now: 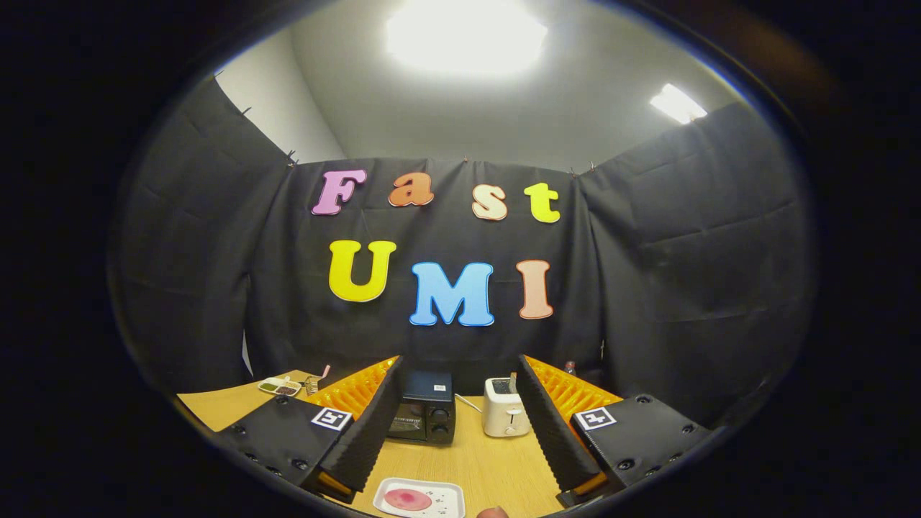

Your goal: Open the toaster oven, put the food inside, and close the toaster oven door.

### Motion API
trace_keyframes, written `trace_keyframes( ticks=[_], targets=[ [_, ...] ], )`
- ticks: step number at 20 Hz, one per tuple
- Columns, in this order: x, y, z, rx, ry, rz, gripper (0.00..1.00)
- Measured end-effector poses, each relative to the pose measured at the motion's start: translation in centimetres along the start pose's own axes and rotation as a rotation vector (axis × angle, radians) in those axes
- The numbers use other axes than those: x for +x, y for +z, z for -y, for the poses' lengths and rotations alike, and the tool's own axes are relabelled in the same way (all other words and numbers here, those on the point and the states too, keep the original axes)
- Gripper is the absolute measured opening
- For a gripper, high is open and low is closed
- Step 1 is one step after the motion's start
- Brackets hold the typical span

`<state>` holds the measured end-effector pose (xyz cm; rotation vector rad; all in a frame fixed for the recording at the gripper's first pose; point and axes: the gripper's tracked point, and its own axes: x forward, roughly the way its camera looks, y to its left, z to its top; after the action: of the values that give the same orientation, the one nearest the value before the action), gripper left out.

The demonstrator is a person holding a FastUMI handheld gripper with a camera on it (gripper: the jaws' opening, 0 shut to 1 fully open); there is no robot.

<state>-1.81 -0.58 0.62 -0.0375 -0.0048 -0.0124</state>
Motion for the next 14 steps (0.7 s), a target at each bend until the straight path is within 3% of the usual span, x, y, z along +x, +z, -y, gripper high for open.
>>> trace_keyframes(
  ticks=[8,14],
  targets=[
    [-0.45,-0.22,0.67,0.008,-0.018,-0.009,0.97],
    [0.24,-0.61,0.06,-0.010,0.017,-0.016,0.97]
  ],
)
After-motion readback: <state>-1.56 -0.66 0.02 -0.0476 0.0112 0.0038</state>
